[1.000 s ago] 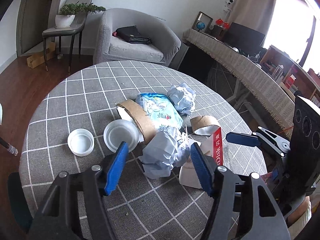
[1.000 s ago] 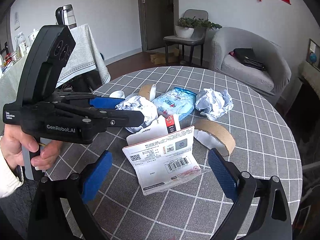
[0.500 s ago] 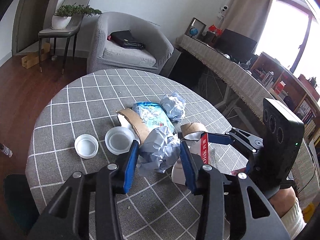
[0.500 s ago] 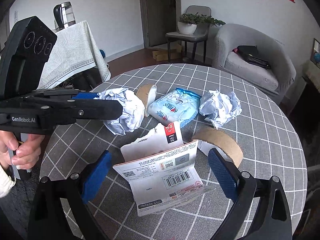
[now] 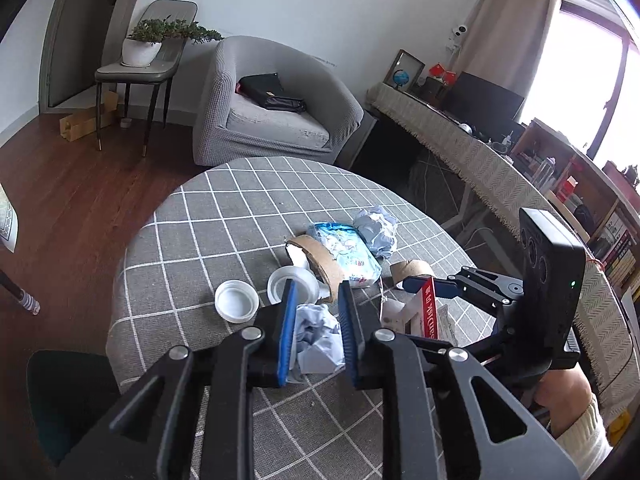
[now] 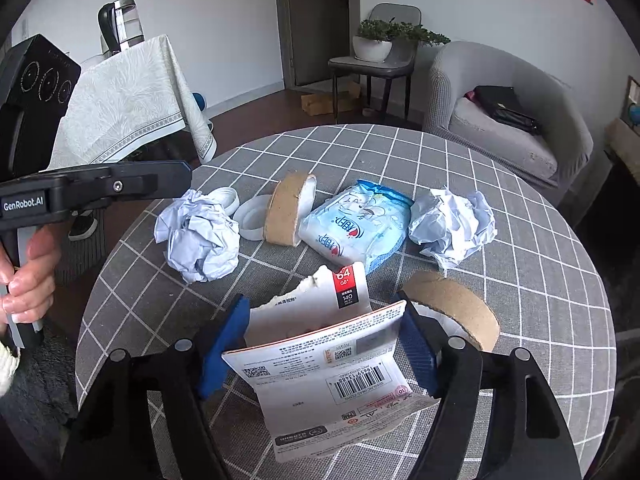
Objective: Collect trash
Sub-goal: 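Grasp the crumpled tissue with the left gripper while the right gripper grasps the barcode paper, then carry tissue and paper to the green bin and open both grippers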
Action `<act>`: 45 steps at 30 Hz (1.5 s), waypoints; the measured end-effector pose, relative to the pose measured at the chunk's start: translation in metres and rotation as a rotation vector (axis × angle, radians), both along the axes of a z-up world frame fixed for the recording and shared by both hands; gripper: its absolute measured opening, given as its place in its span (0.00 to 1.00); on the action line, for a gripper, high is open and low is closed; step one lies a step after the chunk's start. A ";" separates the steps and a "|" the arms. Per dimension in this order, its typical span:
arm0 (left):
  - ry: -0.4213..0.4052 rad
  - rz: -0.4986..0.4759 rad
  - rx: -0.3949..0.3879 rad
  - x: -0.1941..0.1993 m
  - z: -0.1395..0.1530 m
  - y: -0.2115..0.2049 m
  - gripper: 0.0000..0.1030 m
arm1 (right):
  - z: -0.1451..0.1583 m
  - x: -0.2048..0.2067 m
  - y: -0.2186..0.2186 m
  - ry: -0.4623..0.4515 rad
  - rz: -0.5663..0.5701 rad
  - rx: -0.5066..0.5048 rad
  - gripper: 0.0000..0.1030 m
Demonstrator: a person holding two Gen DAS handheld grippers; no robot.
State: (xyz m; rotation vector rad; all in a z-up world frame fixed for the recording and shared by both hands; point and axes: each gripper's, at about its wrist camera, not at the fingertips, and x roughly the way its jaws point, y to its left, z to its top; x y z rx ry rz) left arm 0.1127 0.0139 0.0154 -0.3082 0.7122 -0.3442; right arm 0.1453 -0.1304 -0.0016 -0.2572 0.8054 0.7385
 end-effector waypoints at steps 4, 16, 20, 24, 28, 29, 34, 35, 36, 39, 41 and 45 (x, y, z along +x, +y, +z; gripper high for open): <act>0.007 0.021 0.006 -0.002 -0.001 0.011 0.51 | 0.009 0.000 -0.005 -0.010 -0.038 0.035 0.71; 0.073 0.001 0.043 0.001 -0.020 0.008 0.70 | 0.033 0.005 -0.019 -0.048 -0.165 0.201 0.71; 0.118 0.009 0.061 0.011 -0.032 0.001 0.69 | 0.031 0.005 -0.013 -0.036 -0.171 0.206 0.71; 0.118 0.004 0.035 0.010 -0.035 0.002 0.50 | 0.032 0.003 -0.005 -0.036 -0.157 0.210 0.71; 0.080 0.040 0.025 -0.001 -0.023 0.016 0.48 | 0.036 0.000 0.005 -0.038 -0.142 0.225 0.71; 0.063 0.048 0.014 -0.004 -0.019 0.021 0.48 | 0.036 -0.001 0.010 -0.038 -0.135 0.224 0.71; 0.010 0.103 0.001 -0.018 -0.003 0.048 0.49 | 0.043 -0.010 0.033 -0.055 -0.097 0.218 0.71; 0.010 0.113 0.004 -0.020 -0.001 0.054 0.49 | 0.043 -0.011 0.037 -0.054 -0.090 0.223 0.71; 0.011 0.124 0.009 -0.022 0.000 0.059 0.49 | 0.043 -0.011 0.043 -0.054 -0.084 0.224 0.71; 0.014 0.152 0.044 -0.030 0.000 0.078 0.49 | 0.039 -0.013 0.062 -0.048 -0.067 0.220 0.71; 0.010 0.180 0.097 -0.035 -0.001 0.091 0.49 | 0.038 -0.014 0.078 -0.047 -0.047 0.200 0.71; 0.025 0.226 0.136 -0.044 -0.007 0.120 0.49 | 0.043 -0.020 0.107 -0.058 -0.003 0.204 0.71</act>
